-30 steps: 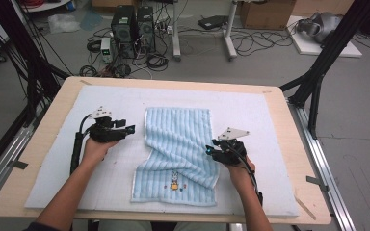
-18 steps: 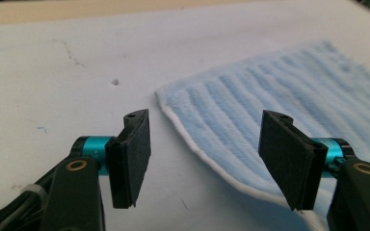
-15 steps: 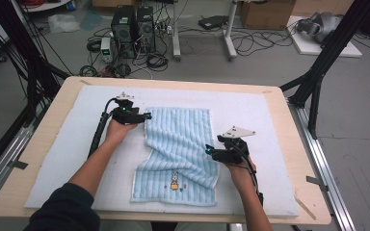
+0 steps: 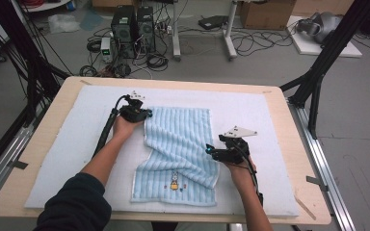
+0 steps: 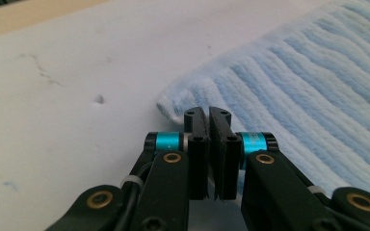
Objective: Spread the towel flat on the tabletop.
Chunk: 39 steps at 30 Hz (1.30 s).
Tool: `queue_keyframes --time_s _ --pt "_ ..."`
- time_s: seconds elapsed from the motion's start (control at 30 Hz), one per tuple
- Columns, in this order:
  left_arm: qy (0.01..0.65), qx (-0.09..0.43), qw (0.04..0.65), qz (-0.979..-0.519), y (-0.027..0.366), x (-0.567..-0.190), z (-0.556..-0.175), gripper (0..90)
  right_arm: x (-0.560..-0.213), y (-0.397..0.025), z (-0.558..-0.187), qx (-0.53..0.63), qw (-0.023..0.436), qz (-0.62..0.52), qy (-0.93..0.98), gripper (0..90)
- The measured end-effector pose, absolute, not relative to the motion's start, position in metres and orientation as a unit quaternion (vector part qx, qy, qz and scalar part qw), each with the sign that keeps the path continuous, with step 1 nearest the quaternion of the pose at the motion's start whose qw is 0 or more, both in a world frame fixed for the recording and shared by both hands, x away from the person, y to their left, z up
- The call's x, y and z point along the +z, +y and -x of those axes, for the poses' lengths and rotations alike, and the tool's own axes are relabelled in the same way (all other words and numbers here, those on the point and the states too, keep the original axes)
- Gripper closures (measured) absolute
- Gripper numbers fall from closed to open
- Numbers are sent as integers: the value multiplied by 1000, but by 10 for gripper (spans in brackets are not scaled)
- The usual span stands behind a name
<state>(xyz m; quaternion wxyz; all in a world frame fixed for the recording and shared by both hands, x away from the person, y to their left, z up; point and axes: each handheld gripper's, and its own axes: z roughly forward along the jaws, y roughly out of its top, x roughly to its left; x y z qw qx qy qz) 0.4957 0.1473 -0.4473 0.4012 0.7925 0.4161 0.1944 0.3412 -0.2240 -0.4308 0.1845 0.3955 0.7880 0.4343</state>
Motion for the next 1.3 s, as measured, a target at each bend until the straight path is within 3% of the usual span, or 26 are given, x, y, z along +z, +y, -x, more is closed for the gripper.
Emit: queue_keyframes --time_s 0.23,0.37,0.5,1.0,1.2,1.3 --pt "453 216 408 -762 159 -446 -514 864 -431 -225 -342 435 184 -398 786 336" --pt "473 200 429 -743 163 -443 -514 555 -434 -227 -347 439 182 -405 781 348" --pt "473 176 438 -743 167 -440 -508 452 -434 -228 -357 437 181 -413 778 382" --pt "433 145 484 -746 171 -435 -466 412 -446 -201 -412 396 158 -426 798 501" --pt "430 142 481 -750 173 -438 -455 406 -449 -194 -427 373 175 -456 789 459" --pt "432 139 479 -752 174 -439 -454 406 -448 -191 -435 366 181 -459 789 534"
